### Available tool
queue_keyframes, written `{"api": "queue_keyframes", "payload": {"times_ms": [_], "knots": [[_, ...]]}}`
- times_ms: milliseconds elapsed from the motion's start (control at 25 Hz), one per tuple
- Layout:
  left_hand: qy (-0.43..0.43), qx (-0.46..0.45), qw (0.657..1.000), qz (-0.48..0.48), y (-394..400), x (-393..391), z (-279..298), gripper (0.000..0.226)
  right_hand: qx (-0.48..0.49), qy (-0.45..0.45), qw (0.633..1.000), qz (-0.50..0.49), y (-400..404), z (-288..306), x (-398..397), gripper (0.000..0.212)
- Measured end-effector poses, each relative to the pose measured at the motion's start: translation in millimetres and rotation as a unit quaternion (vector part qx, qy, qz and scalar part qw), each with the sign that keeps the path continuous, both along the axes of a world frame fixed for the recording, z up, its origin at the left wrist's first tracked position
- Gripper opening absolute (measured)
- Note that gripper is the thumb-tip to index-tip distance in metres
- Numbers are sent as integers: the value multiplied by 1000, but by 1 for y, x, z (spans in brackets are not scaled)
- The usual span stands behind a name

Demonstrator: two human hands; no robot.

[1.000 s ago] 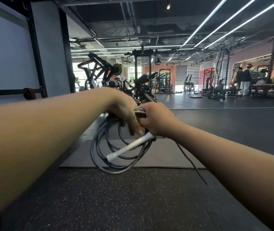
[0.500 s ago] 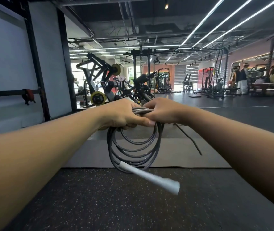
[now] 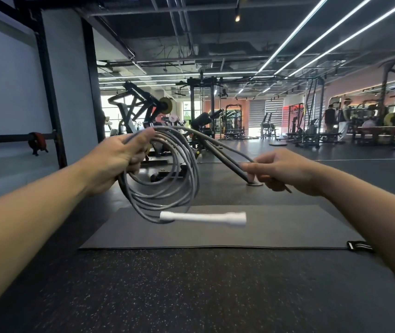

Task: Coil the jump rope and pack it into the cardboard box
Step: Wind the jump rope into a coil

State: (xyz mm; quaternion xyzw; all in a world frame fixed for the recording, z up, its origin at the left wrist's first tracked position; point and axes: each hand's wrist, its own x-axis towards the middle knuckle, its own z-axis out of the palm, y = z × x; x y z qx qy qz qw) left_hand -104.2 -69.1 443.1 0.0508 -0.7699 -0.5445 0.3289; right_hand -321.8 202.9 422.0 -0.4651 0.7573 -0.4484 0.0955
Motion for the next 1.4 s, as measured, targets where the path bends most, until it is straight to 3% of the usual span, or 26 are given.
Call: {"api": "queue_keyframes", "payload": {"times_ms": [200,280,480,680,800,880,1040,1120,1200,1400], "knots": [[156,228,960,43,8,-7,-7,42,-170,-199,964,38,-9,-41,-2,20],[184,270,944,48,22,-18,-9,42,-216,-254,941,54,-30,-49,13,27],[215,333,912,109,63,-43,-17,39,-184,-196,963,18,-67,-34,58,31],[240,416,863,158,70,-49,-25,41,-189,-216,958,15,-71,-27,67,24],[247,435,853,150,73,-50,-27,40,-171,-215,961,15,-72,-38,62,19],[244,438,854,139,74,-50,-27,41,-179,-231,956,38,-70,-42,54,31],[245,448,849,136,73,-50,-27,43,-146,-260,941,162,-51,-43,39,105],[242,455,844,146,73,-51,-29,42,-130,-292,923,215,-42,-44,41,125],[236,452,848,148,75,-50,-32,42,-157,-302,916,211,-44,-45,49,121],[214,428,874,88,80,-50,-42,46,-164,-328,928,66,-74,-38,57,107]]}}
